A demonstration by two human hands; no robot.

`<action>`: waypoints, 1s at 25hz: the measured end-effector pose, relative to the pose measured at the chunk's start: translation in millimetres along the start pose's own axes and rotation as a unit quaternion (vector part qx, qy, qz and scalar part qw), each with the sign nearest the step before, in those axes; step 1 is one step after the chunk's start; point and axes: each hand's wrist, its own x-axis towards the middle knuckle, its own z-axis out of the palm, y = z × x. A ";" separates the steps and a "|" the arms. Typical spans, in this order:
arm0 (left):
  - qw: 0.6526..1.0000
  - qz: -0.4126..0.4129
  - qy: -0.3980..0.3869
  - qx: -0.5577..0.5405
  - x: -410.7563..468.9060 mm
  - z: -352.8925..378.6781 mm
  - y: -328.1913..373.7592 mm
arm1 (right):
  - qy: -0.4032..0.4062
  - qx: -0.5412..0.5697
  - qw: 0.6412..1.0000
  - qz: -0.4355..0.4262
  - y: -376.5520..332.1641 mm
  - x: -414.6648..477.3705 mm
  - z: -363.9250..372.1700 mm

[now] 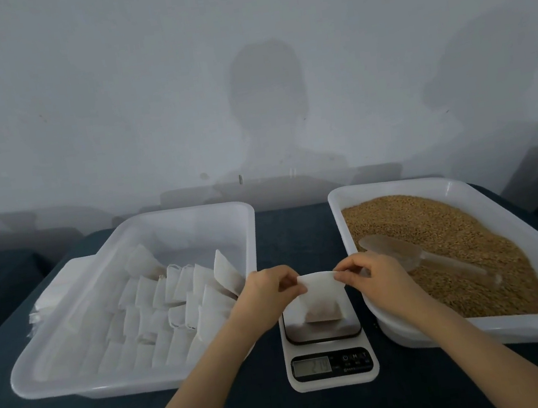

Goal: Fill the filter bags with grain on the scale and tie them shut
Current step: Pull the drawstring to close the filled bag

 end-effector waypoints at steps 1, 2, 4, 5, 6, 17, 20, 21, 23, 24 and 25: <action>1.000 0.001 0.001 0.003 0.1 0.4 -0.3 | 0.002 0.002 1.000 0.002 0.4 0.1 0.1; 1.000 0.001 0.001 0.004 -0.1 0.9 -0.7 | 0.004 0.004 1.000 0.003 0.8 0.0 0.2; 1.000 -0.001 0.001 0.004 -0.5 0.9 -0.6 | 0.005 0.005 1.000 0.002 1.4 -0.1 0.4; 1.000 -0.002 0.002 0.005 -0.3 0.8 -0.7 | 0.004 0.006 1.000 0.001 1.4 -0.2 0.4; 1.000 -0.001 0.003 0.007 0.0 0.9 -0.8 | 0.003 0.007 1.000 0.000 1.2 -0.1 0.4; 1.000 -0.016 -0.006 -0.008 -0.8 -0.4 1.5 | 0.004 0.004 1.000 -0.001 -4.0 -2.9 -1.4; 0.999 -0.011 -0.044 -0.029 0.8 -6.8 5.8 | 0.004 0.033 0.999 -0.019 -11.6 -2.2 -3.8; 0.997 -0.013 -0.065 -0.034 2.0 -8.7 8.8 | 0.000 0.038 0.999 -0.023 -15.4 -2.5 -5.3; 0.994 -0.018 -0.103 -0.042 5.5 -11.6 17.7 | -0.005 0.046 0.998 -0.032 -23.0 -2.0 -5.6; 0.992 -0.015 -0.115 -0.039 7.9 -12.7 22.3 | -0.005 0.050 0.998 -0.036 -27.4 -1.1 -4.9; 0.992 -0.002 -0.122 -0.027 10.6 -14.3 26.1 | -0.004 0.051 0.998 -0.039 -33.9 0.6 -3.7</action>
